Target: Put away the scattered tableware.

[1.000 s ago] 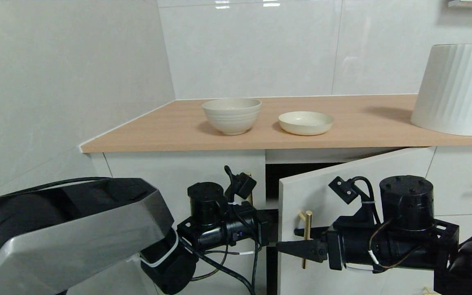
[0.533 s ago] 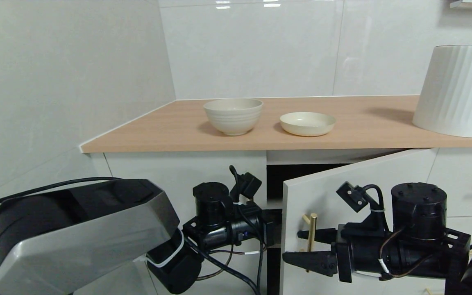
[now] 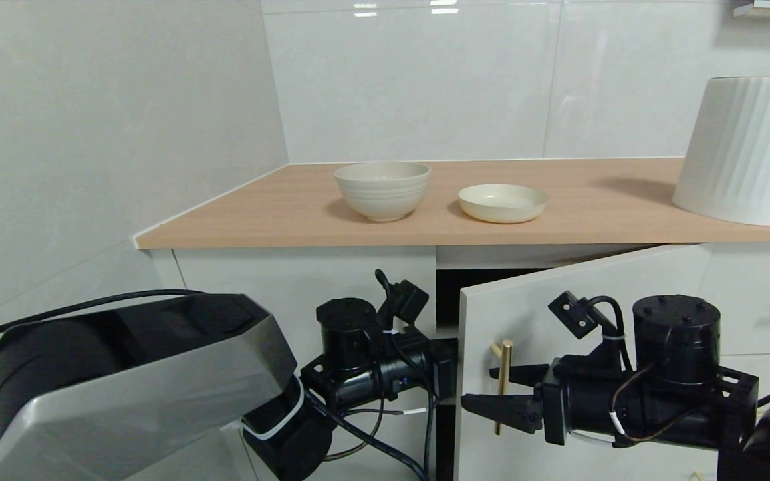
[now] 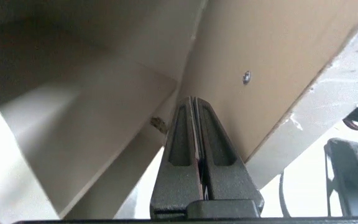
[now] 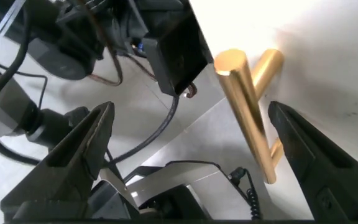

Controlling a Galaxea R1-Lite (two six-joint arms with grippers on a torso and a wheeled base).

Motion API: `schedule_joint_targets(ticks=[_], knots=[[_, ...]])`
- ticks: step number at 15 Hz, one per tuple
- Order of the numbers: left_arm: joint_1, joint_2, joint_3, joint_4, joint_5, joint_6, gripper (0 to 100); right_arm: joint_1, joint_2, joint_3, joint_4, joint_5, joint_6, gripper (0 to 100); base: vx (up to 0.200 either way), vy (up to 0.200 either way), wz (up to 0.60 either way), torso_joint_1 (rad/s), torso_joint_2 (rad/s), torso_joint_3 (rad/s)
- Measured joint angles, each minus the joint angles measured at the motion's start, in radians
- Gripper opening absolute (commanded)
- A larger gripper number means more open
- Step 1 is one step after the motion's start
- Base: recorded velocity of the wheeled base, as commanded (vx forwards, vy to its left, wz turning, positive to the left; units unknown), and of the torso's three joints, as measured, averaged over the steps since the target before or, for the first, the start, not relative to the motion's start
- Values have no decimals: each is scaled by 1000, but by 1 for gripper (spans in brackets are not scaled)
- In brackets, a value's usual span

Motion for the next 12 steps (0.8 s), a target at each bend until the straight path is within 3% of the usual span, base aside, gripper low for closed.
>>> schedule_joint_targets(ticks=[7,9,12], knots=[[-24,-14,3,-10,-10,-2,0,-104,-129,110,6,-23,-3,100,0,0,0,0,0,0],[-24,-28,7,-12,-13,-46,0,-104,-189,157,7,-23,-3,100,0,0,0,0,0,0],[-19,-61,24,-10,-11,-96,0,25,-309,229,85,-19,-5,100,0,0,0,0,0,0]])
